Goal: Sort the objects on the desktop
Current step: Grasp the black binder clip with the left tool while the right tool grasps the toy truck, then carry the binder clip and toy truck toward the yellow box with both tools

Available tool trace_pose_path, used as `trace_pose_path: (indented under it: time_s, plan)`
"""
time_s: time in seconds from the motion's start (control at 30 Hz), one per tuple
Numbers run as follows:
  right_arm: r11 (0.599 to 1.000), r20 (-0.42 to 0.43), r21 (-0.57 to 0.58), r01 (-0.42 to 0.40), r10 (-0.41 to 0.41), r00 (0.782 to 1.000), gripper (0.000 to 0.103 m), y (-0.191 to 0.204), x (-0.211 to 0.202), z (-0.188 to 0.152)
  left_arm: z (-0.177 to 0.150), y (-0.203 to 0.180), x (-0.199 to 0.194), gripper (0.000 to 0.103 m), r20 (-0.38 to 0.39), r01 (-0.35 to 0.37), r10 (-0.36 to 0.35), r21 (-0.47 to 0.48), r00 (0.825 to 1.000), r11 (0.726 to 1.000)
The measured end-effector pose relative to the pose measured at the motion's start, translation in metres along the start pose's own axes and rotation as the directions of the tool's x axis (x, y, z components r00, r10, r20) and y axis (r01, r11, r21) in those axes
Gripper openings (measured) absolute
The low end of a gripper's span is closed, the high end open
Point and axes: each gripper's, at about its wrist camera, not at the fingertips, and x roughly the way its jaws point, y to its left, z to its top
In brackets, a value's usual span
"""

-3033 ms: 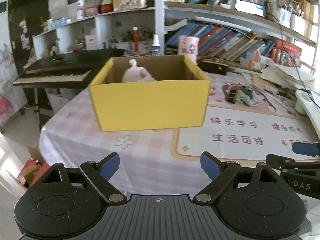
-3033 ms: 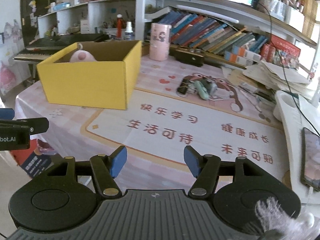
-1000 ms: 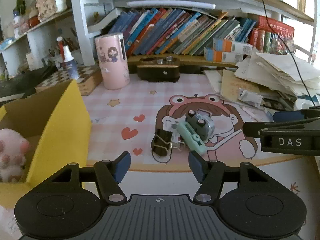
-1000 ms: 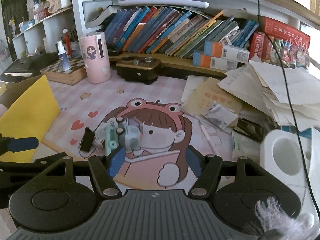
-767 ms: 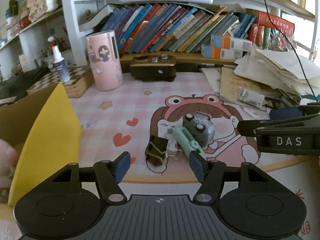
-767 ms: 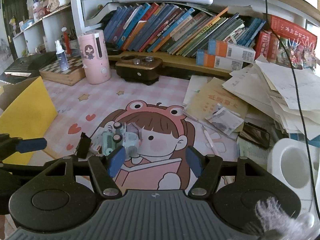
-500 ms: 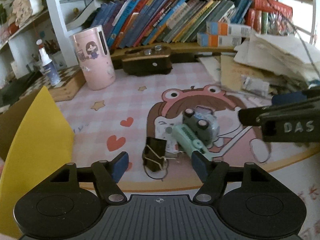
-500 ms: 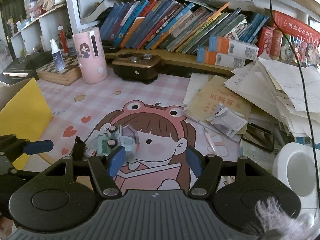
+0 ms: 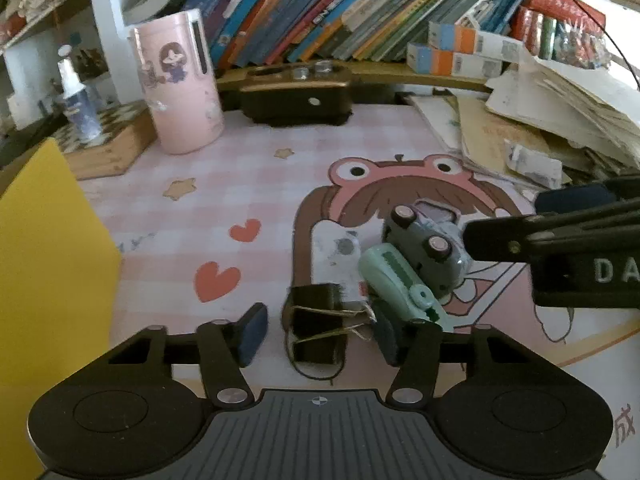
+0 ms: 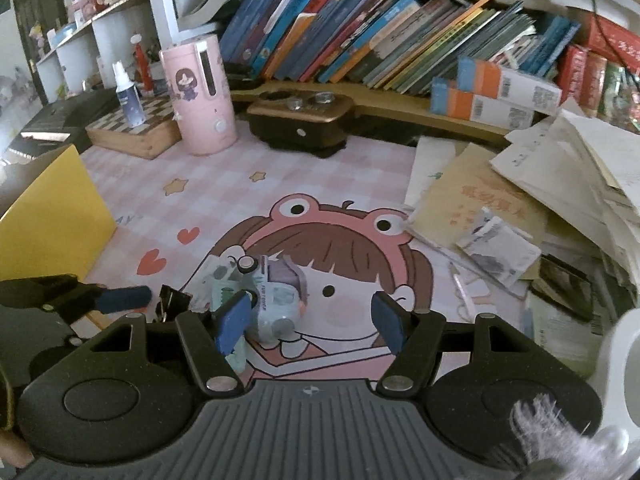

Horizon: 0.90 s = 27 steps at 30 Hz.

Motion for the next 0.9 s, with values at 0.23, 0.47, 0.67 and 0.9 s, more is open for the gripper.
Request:
trace_pose_path:
  time_s: [0.23,0.47,0.67,0.9]
  plan:
    - [0.999,-0.012,-0.018,-0.033,0.033,0.999,0.068,0.002,0.015,0.007,0.001,0.008,-0.009,0.025,0.012,0.027,-0.027,-0.030,1.000,0.999]
    - [0.998,-0.038,-0.023,-0.061,0.060,0.997,0.069,0.005,0.036,0.013,-0.009,0.027,-0.032,0.025,0.001,-0.015,0.015,-0.104,1.000,0.994]
    - [0.997,-0.080,0.028,-0.078,0.080,0.994,0.059,0.000,0.056,0.009,-0.011,0.033,-0.052,0.025,0.021,-0.015,0.018,-0.143,1.000,0.990]
    - [0.992,-0.052,0.083,-0.094,0.099,0.994,0.043,-0.004,0.040,0.004,-0.008,0.034,-0.072,0.025,0.063,0.000,0.011,-0.175,0.998,0.984]
